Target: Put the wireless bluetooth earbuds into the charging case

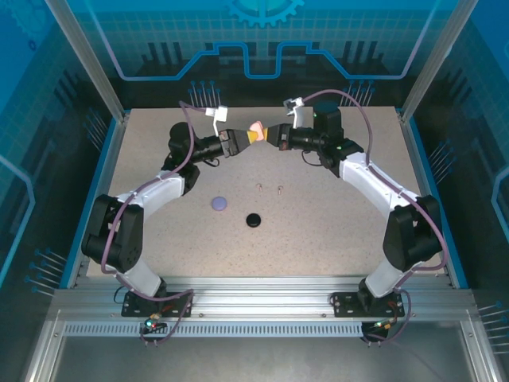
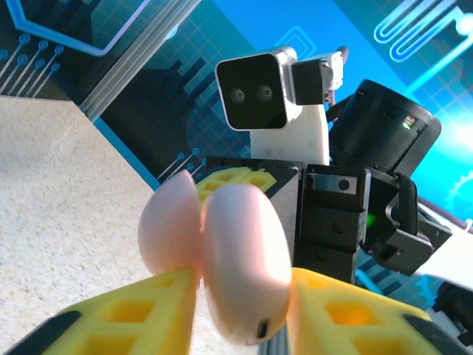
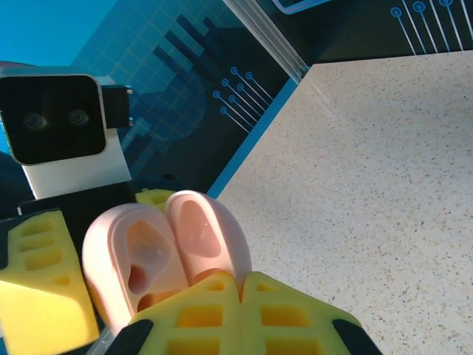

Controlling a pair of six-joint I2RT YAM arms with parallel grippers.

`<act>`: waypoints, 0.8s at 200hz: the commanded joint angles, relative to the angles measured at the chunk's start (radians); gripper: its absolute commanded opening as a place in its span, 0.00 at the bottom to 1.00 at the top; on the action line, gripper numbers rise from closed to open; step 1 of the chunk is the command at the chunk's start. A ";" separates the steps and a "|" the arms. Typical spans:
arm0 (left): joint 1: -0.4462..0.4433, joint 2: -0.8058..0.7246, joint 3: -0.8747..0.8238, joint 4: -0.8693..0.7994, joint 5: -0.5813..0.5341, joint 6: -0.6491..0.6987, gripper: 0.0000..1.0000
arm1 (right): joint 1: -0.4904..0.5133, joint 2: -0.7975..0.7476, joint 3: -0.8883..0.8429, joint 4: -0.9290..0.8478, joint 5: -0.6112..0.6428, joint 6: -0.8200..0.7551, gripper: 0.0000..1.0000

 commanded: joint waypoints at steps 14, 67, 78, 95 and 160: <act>0.008 0.022 0.028 -0.071 -0.027 0.062 0.58 | 0.012 0.004 0.068 -0.094 0.120 -0.044 0.00; 0.068 0.053 0.132 -0.192 0.010 0.130 0.72 | -0.036 0.039 0.147 -0.202 0.194 -0.092 0.00; 0.072 0.063 0.169 -0.255 0.027 0.178 0.75 | -0.043 0.060 0.186 -0.239 0.195 -0.122 0.00; 0.075 0.079 0.222 -0.361 0.040 0.263 0.76 | -0.047 0.098 0.249 -0.300 0.193 -0.178 0.00; 0.080 0.184 0.429 -0.728 0.089 0.551 0.83 | -0.055 0.241 0.484 -0.524 0.196 -0.436 0.00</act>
